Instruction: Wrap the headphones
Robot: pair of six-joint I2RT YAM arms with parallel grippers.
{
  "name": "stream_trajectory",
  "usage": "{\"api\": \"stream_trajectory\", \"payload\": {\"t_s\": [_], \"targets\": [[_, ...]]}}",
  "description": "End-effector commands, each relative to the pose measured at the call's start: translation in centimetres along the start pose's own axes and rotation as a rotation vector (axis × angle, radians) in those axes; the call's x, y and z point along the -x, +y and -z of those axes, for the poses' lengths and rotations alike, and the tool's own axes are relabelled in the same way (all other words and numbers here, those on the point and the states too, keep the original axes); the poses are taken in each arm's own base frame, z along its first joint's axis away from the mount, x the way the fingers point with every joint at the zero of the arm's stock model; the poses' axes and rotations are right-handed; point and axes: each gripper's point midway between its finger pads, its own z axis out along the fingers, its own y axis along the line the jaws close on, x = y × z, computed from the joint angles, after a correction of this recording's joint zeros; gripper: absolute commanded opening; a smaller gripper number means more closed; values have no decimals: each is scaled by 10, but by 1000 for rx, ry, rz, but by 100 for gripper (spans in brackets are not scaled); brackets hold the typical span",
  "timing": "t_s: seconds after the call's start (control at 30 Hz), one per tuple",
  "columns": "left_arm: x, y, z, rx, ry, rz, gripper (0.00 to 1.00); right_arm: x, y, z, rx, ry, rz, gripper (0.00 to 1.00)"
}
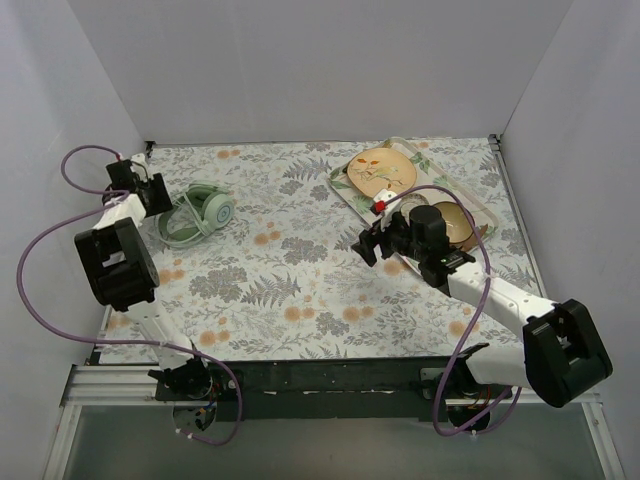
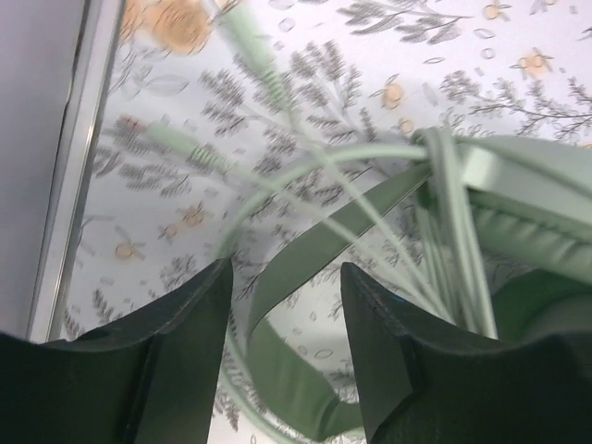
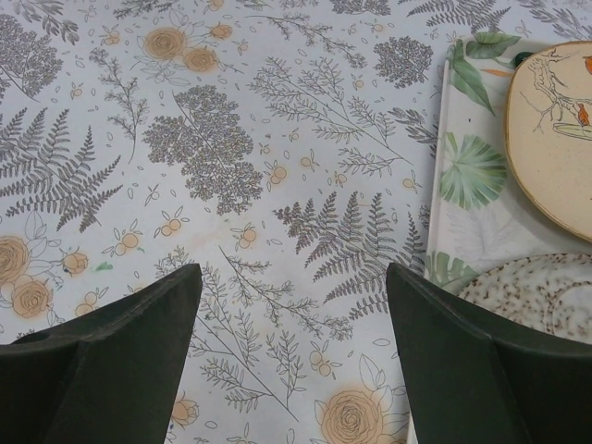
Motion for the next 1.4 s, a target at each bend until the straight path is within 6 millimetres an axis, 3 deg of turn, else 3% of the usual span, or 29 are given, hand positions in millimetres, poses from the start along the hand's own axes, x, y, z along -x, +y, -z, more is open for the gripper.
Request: {"api": "stream_trajectory", "payload": {"t_s": [0.0, 0.17, 0.4, 0.7, 1.13, 1.37], "targets": [[13, -16, -12, 12, 13, -137, 46, 12, -1, 7, -8, -48, 15, 88], [13, -24, -30, 1, 56, -144, 40, 13, 0, 9, -8, -55, 19, 88], [36, -40, -35, -59, 52, -120, 38, 11, 1, 10, -6, -62, 23, 89], [54, -74, -15, -173, 2, -138, 38, 14, 3, 10, 6, -59, 25, 89], [56, -47, -7, -24, -9, -213, 42, 13, 6, 9, 28, -44, 20, 89], [71, -43, 7, 21, -54, -227, 46, 16, 8, 10, 37, -49, 22, 89]]}}
